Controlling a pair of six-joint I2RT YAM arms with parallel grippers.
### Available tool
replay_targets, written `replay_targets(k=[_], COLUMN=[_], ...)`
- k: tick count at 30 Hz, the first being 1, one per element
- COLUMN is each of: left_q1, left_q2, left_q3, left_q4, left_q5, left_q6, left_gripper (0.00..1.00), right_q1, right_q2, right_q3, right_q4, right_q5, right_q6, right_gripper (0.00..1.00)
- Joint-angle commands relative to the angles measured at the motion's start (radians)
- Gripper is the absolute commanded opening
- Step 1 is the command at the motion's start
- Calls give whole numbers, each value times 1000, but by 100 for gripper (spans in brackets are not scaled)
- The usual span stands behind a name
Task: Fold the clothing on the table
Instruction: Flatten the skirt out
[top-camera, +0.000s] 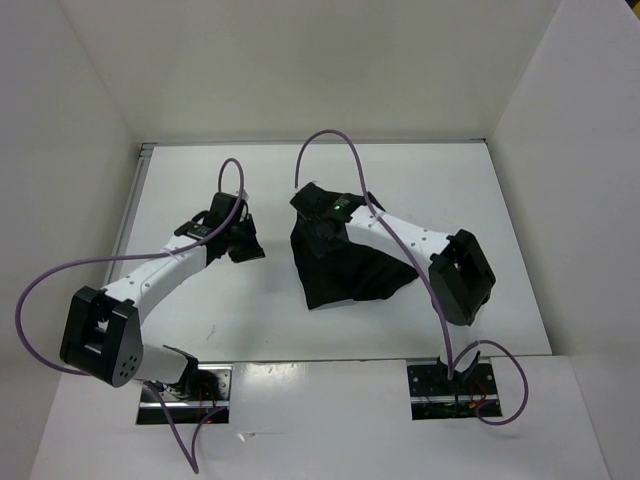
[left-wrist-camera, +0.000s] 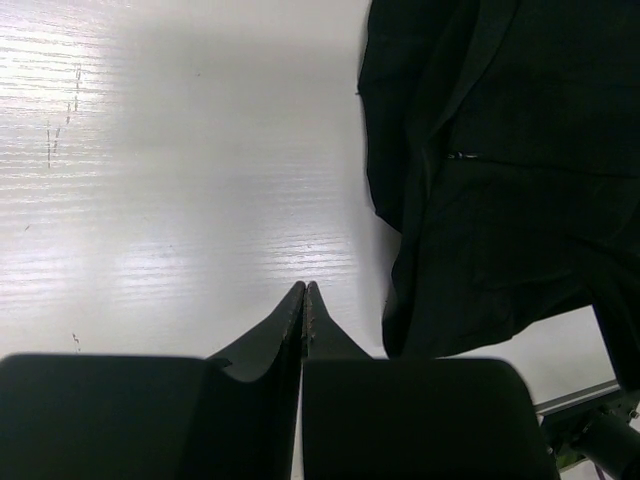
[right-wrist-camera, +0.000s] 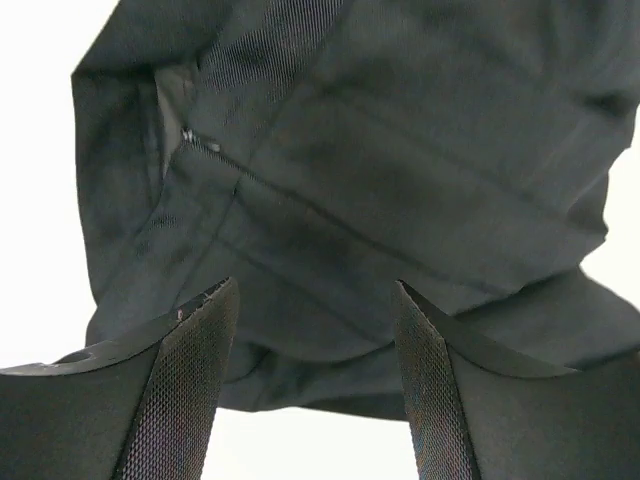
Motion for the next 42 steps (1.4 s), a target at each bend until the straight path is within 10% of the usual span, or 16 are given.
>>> replay_targets(k=[1, 22, 29, 42], left_q1=[5, 5, 5, 14], left_q2=[-37, -47, -37, -47], left_q3=[9, -3, -3, -3], left_q4=[2, -56, -56, 12], left_q5=[-2, -20, -20, -16], left_q6=[1, 1, 1, -8], left_gripper=[0, 0, 0, 13], right_q1=[-36, -56, -56, -84], right_q2=[-5, 221, 233, -230], right_q3=[42, 36, 45, 172], right_q4=[126, 250, 252, 57], right_q5=[-3, -175, -147, -130], right_q6=[-148, -340, -311, -189], right_gripper=[68, 64, 2, 0])
